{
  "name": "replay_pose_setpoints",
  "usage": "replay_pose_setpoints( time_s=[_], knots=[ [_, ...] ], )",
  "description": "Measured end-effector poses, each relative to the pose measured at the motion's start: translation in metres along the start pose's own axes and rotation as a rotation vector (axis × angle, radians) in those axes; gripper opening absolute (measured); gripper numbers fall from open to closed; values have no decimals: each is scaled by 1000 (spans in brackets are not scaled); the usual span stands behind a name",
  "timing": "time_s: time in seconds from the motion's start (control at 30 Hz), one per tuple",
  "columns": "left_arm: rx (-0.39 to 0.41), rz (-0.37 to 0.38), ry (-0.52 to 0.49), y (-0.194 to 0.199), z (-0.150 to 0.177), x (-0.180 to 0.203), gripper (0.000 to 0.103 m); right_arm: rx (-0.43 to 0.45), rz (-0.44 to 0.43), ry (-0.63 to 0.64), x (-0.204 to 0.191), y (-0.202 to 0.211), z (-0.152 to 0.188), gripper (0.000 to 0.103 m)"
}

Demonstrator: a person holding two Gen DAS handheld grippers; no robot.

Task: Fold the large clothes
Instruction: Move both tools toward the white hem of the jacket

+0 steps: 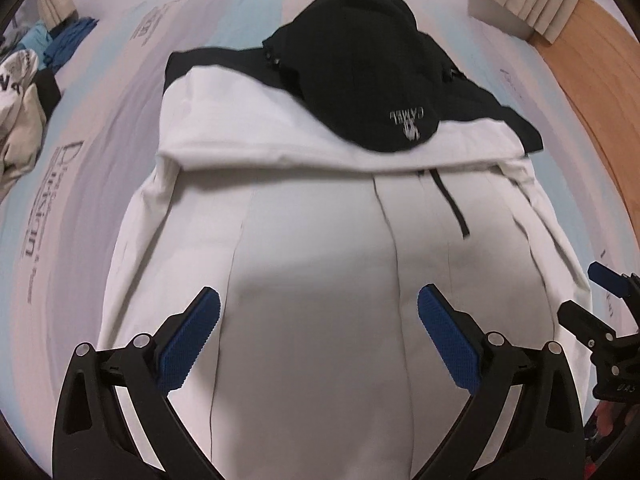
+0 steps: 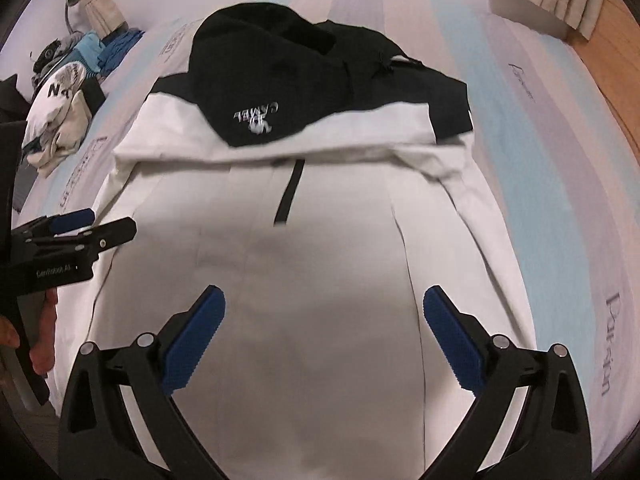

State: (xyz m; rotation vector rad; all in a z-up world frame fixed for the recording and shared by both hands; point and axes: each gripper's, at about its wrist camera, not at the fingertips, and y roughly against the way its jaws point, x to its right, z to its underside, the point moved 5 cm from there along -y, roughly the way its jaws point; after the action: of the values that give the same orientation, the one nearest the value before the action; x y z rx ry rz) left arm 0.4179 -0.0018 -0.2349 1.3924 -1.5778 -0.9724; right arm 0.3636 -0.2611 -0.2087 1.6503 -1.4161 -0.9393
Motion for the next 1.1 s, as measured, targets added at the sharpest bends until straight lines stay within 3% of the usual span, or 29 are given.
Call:
replay_pose_setpoints(
  time_s=[0.33,0.5,0.9,1.1],
  knots=[
    [-57,-30,65,31,97,-17,97,-34,0,40,41,20,68,96],
    [-88,-88,71,52,135,-30,97,-83,26,26,55,31,104,96],
    [-138,-141,62,72,200,-88,97,-175,75,-53,99,42,180,96],
    [-196,-128,63,58,220,-113,97,-231,27,-123,121,31,201,96]
  ],
)
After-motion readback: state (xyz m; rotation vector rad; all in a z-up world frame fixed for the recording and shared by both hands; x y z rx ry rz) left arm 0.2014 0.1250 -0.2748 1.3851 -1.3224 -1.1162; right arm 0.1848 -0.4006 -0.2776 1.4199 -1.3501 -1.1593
